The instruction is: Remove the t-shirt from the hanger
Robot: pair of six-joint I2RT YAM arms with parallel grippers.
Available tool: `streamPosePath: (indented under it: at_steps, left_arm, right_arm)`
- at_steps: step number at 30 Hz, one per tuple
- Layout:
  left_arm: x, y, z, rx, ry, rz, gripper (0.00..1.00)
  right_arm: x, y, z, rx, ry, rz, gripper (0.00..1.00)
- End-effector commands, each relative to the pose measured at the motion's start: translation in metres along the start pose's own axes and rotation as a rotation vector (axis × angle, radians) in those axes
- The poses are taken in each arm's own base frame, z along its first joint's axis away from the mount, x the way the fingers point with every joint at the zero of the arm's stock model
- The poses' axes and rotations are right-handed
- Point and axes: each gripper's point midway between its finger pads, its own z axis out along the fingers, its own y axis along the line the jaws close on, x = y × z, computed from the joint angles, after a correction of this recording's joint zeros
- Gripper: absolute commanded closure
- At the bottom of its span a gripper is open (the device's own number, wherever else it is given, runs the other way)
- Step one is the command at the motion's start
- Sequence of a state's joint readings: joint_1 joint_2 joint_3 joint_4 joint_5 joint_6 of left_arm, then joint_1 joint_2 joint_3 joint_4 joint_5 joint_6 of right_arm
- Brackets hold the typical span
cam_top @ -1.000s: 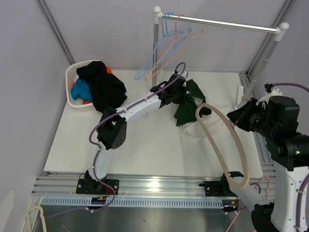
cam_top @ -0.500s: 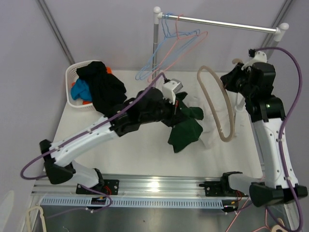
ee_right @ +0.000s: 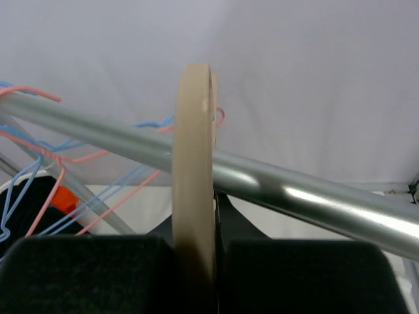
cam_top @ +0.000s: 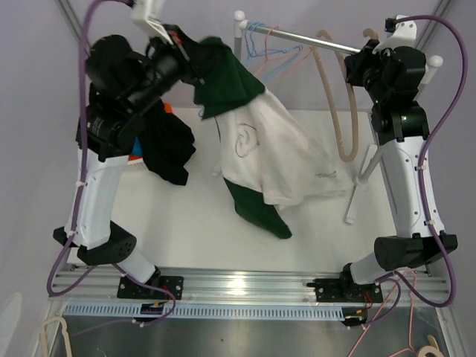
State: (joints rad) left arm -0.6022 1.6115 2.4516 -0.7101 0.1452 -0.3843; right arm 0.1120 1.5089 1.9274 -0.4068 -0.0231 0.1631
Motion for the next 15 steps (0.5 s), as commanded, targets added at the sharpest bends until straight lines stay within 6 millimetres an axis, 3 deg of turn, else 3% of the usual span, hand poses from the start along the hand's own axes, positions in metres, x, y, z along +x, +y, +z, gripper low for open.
streamPosePath:
  at_steps: [1,2,3,4,6,7,8,9,11,14,15]
  left_arm:
    - [-0.102,-0.006,-0.025,0.092,-0.354,0.066,0.99]
    - [-0.112,-0.004,-0.032,0.108,-0.379,0.066,0.99]
    - [-0.125,0.018,-0.038,0.064,-0.41,0.07,0.99]
    - [-0.132,0.021,-0.042,0.074,-0.427,0.033,0.99]
    - [-0.154,0.036,-0.054,0.06,-0.49,0.053,0.99]
    - [-0.161,0.037,-0.058,0.065,-0.508,0.041,0.99]
    - [-0.169,0.034,-0.064,0.084,-0.533,0.052,0.99]
    - [-0.169,0.039,-0.063,0.094,-0.518,0.051,0.99]
    - [-0.174,0.028,-0.07,0.141,-0.518,0.033,0.99]
    - [-0.171,0.015,-0.081,0.16,-0.501,0.047,1.0]
    - [-0.167,0.02,-0.079,0.142,-0.489,0.049,0.99]
  right_arm:
    - [-0.043,0.007,0.005,-0.013,-0.14,-0.025,1.0]
    - [-0.039,0.006,0.013,-0.013,-0.128,-0.03,1.0]
    - [-0.038,0.005,0.016,-0.011,-0.125,-0.028,1.0]
    - [-0.044,0.006,0.017,-0.009,-0.133,-0.028,1.0]
    - [-0.03,0.003,0.033,-0.001,-0.091,-0.03,1.0]
    - [-0.025,0.001,0.038,0.007,-0.069,-0.03,1.0]
    - [-0.033,-0.003,0.039,0.031,-0.085,-0.031,1.0]
    - [-0.022,-0.006,0.05,0.041,-0.059,-0.025,1.0]
    - [-0.014,-0.012,0.062,0.06,-0.041,-0.019,1.0]
    - [-0.015,-0.025,0.072,0.076,-0.042,0.006,1.0]
    - [-0.015,-0.029,0.075,0.078,-0.04,0.017,1.0]
